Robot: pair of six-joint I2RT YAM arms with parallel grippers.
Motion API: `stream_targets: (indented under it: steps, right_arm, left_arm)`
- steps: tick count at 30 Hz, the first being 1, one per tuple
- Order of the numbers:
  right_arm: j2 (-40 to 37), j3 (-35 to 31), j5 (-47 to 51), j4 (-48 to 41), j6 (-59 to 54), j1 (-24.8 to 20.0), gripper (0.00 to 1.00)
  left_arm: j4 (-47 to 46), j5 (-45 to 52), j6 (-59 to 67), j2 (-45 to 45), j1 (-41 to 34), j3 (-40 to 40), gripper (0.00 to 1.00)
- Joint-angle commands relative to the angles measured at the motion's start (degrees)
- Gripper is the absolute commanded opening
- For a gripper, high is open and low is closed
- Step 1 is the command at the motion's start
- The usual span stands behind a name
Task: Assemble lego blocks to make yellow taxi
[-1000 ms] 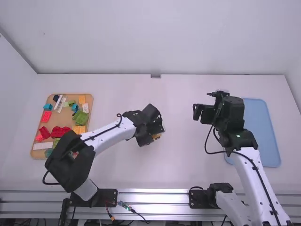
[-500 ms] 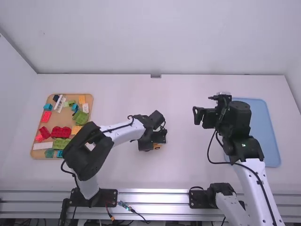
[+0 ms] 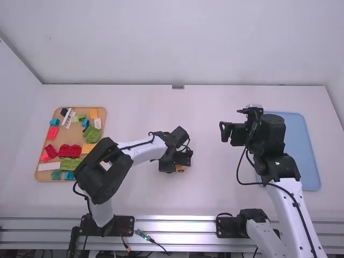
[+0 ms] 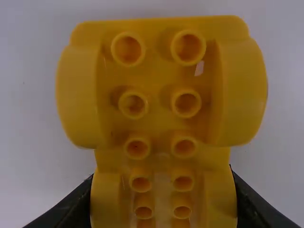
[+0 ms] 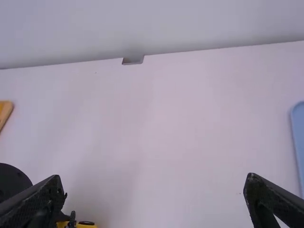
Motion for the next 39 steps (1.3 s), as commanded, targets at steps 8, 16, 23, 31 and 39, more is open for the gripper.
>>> stream_targets:
  steps: [8, 16, 23, 31, 39]
  right_arm:
    - [0.04, 2.16, -0.33, 0.11, -0.07, 0.09, 0.99]
    - [0.04, 2.19, -0.31, 0.26, -0.07, 0.09, 0.99]
    - [0.04, 2.19, -0.28, 0.24, -0.04, 0.09, 0.99]
    - [0.04, 2.19, -0.28, 0.26, -0.04, 0.09, 0.99]
    - [0.07, 2.16, -0.39, 0.96, 0.2, 0.09, 0.99]
  left_arm:
    - [3.17, -0.79, 1.03, 0.26, 0.09, -4.44, 0.67]
    - [6.03, -6.01, -0.57, 0.22, 0.15, -3.65, 0.99]
    - [-5.2, -5.53, -1.55, -3.58, 1.03, 2.95, 0.99]
    - [-7.89, -2.58, -1.99, -13.09, 8.33, 5.95, 0.99]
    - [-3.58, 2.45, -22.27, -24.13, 28.37, 5.92, 0.99]
